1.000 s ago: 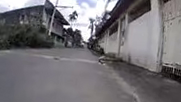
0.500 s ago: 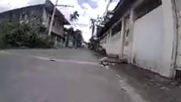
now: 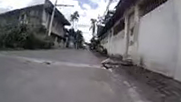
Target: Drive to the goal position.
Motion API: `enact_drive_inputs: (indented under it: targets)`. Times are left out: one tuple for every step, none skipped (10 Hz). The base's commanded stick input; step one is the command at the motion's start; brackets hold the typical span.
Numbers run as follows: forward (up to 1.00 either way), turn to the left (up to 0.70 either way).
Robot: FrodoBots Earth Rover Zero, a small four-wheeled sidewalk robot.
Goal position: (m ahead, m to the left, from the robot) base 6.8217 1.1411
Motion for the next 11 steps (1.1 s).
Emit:
enact_drive_inputs:
  targets:
    - [1.0,0.0]
    - [1.0,0.0]
    - [1.0,0.0]
    - [1.0,0.0]
    - [1.0,0.0]
    - [1.0,0.0]
    - [1.0,0.0]
    - [1.0,0.0]
    - [1.0,0.0]
    - [1.0,0.0]
    - [1.0,0.0]
